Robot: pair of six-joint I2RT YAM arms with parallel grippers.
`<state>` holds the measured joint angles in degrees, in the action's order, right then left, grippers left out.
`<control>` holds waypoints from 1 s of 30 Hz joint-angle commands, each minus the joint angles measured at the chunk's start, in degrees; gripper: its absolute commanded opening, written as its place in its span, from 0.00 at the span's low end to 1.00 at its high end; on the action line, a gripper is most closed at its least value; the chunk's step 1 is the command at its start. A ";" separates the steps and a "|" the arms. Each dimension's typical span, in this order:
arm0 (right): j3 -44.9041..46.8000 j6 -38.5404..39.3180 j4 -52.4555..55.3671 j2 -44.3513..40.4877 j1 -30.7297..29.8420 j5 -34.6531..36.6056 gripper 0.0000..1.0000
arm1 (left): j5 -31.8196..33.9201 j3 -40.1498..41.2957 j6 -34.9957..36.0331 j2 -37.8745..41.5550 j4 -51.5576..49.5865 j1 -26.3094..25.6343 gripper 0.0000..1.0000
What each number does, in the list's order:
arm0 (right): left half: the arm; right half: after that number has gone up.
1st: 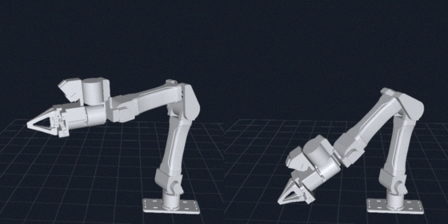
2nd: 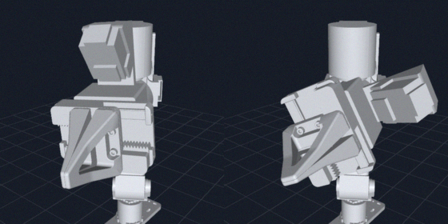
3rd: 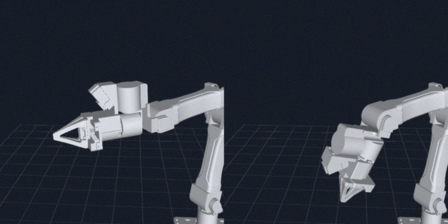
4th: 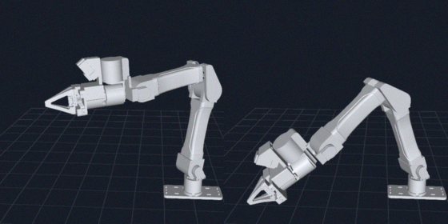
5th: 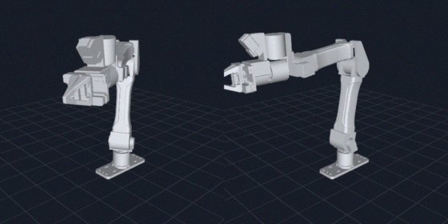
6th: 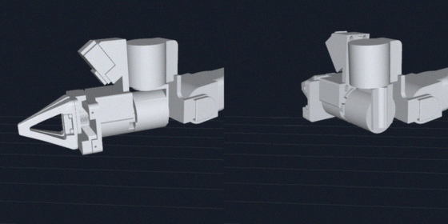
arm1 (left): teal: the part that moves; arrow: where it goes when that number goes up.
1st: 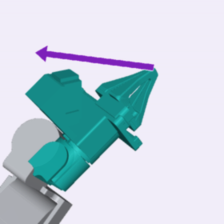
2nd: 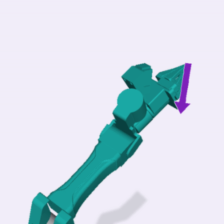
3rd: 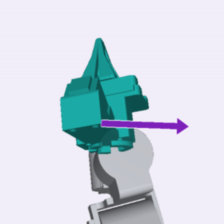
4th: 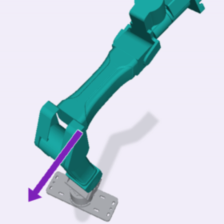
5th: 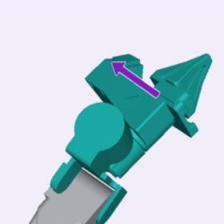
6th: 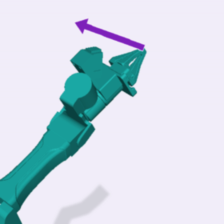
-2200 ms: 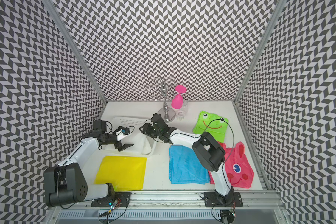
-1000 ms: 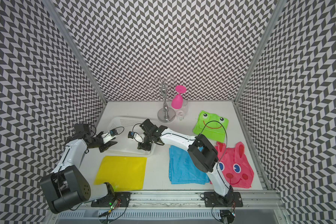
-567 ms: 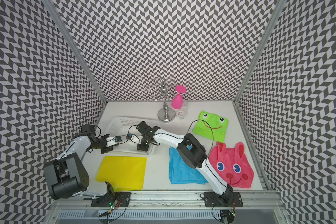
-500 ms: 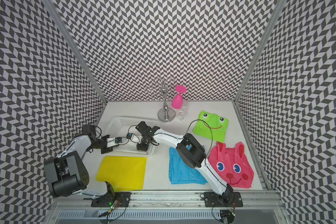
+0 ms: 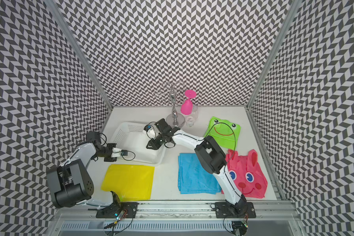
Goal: Put the folded raincoat in the basket
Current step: Adjust the raincoat in the basket.
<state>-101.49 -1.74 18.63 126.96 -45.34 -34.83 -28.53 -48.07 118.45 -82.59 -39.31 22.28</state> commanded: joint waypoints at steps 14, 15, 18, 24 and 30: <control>-7.55 -17.10 -12.19 5.99 -2.32 25.10 0.20 | -3.61 3.36 6.14 -1.05 8.09 -3.91 0.05; -7.67 -16.02 -11.63 6.42 -2.62 27.78 0.20 | -4.37 1.98 5.47 -1.37 6.51 -3.80 0.06; -7.60 -12.98 -10.63 7.78 -3.12 33.43 0.19 | -6.64 -2.59 4.17 -2.27 1.46 -3.19 0.10; -11.02 -10.53 -6.03 11.79 -3.87 41.19 0.19 | -9.86 -8.13 4.86 -2.54 -3.44 -0.28 0.13; -13.07 -5.96 -3.33 10.82 -4.58 37.72 0.23 | -17.23 -15.81 3.30 -3.86 -11.21 4.20 0.14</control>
<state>-113.14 -11.27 14.59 138.89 -49.36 2.81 -39.05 -59.40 119.94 -85.56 -43.29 24.40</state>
